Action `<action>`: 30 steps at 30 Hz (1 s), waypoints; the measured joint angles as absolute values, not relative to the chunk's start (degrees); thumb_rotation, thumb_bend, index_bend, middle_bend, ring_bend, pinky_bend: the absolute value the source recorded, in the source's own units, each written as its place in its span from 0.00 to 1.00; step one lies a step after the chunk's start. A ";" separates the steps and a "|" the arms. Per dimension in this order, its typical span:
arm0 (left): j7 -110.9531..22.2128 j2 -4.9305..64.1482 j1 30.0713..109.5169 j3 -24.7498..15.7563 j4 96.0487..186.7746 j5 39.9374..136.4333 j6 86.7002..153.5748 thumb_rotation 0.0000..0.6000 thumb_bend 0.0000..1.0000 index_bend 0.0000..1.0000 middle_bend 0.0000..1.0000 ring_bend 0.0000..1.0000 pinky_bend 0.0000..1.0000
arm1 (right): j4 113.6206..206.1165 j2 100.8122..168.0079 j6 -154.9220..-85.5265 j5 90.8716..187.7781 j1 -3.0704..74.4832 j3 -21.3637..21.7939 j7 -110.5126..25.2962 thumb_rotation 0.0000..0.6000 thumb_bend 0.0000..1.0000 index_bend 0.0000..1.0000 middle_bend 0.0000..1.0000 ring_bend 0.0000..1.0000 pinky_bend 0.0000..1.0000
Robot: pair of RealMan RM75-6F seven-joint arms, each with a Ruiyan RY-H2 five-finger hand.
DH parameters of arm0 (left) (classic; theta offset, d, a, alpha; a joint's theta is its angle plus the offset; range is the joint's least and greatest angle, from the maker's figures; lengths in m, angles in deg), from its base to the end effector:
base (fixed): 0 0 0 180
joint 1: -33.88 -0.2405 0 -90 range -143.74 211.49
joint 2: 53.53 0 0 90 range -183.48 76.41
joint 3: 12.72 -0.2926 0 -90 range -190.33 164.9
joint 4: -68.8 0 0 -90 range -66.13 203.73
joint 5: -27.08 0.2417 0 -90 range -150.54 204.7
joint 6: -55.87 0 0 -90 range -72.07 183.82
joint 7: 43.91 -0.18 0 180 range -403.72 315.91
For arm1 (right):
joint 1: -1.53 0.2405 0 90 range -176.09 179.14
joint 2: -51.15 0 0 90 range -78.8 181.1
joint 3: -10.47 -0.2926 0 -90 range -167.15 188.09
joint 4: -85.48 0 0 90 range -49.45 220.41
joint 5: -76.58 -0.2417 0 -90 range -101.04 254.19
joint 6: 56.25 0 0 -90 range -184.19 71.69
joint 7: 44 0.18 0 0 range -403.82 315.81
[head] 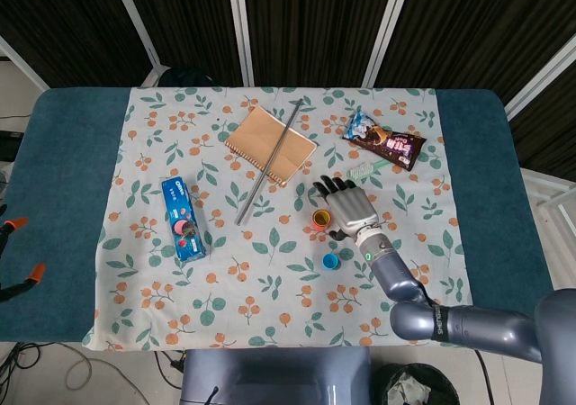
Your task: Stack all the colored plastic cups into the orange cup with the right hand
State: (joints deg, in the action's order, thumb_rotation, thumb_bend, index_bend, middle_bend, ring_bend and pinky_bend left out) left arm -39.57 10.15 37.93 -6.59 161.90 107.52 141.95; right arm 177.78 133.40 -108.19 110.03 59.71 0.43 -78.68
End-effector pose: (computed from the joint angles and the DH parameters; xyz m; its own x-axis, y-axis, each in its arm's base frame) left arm -0.3655 0.2297 0.1668 0.3089 -0.0732 0.9483 0.9490 0.0892 -0.3023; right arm -0.1130 -0.4460 -0.0410 0.5195 -0.3588 0.7755 -0.8498 -0.3112 0.4254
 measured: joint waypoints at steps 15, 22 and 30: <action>-40.05 10.27 37.85 -6.79 162.17 107.80 142.12 1.00 0.24 0.21 0.01 0.00 0.00 | 189.57 128.62 -115.08 123.78 53.87 5.06 -76.22 1.00 0.30 0.38 0.00 0.09 0.17; -40.01 10.25 37.82 -6.70 162.17 107.63 142.14 1.00 0.24 0.21 0.01 0.00 0.00 | 186.85 132.84 -118.13 133.83 49.02 8.37 -71.04 1.00 0.35 0.40 0.00 0.09 0.17; -39.77 10.20 37.91 -6.60 162.02 107.52 141.99 1.00 0.24 0.21 0.01 0.00 0.00 | 182.74 136.26 -118.23 135.97 47.14 9.13 -70.51 1.00 0.35 0.40 0.00 0.10 0.17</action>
